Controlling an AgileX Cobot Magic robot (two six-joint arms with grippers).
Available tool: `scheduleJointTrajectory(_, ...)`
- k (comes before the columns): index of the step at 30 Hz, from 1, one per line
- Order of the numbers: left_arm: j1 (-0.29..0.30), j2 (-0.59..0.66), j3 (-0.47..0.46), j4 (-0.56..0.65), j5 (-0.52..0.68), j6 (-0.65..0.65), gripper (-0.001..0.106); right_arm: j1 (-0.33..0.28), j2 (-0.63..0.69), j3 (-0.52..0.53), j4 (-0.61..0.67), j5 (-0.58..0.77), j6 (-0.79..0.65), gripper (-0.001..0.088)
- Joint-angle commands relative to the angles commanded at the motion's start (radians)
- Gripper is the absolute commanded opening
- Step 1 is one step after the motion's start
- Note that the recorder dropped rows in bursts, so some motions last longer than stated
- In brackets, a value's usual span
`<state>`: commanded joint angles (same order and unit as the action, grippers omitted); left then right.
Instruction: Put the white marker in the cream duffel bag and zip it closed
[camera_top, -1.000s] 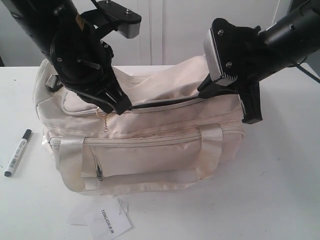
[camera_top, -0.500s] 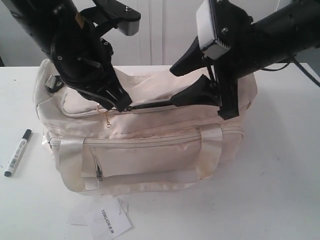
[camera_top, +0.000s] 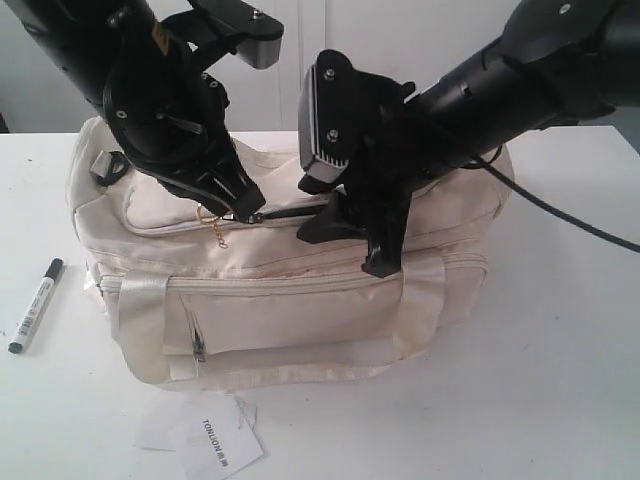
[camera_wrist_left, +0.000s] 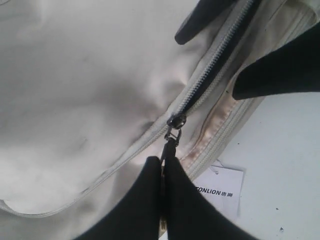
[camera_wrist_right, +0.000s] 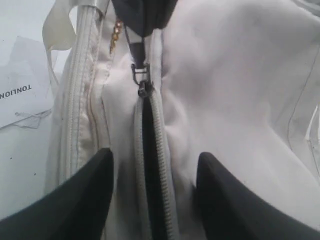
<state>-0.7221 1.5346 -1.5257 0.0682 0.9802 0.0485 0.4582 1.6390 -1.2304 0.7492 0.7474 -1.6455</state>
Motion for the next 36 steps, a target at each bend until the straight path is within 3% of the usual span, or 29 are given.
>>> scheduleJointTrajectory(3,0.0,0.0,0.0,0.0,0.004,0.0,0.0,0.0,0.008,0.0,0.0,-0.017,0.0,0.0388)
scheduleJointTrajectory(5,0.0,0.0,0.0,0.0,0.008,0.0,0.0,0.0,0.008,0.0,0.0,-0.019,0.0,0.0298)
scheduleJointTrajectory(6,0.0,0.0,0.0,0.0,0.015,0.0,0.0,0.0,0.008,0.0,-0.001,-0.019,-0.01,0.0151)
scheduleJointTrajectory(8,0.0,0.0,0.0,0.005,0.017,0.0,0.0,0.0,0.008,0.0,-0.006,-0.019,-0.01,0.0)
scheduleJointTrajectory(36,0.0,0.0,0.0,0.124,0.139,0.0,0.0,0.0,0.008,0.0,-0.006,-0.015,-0.008,0.0)
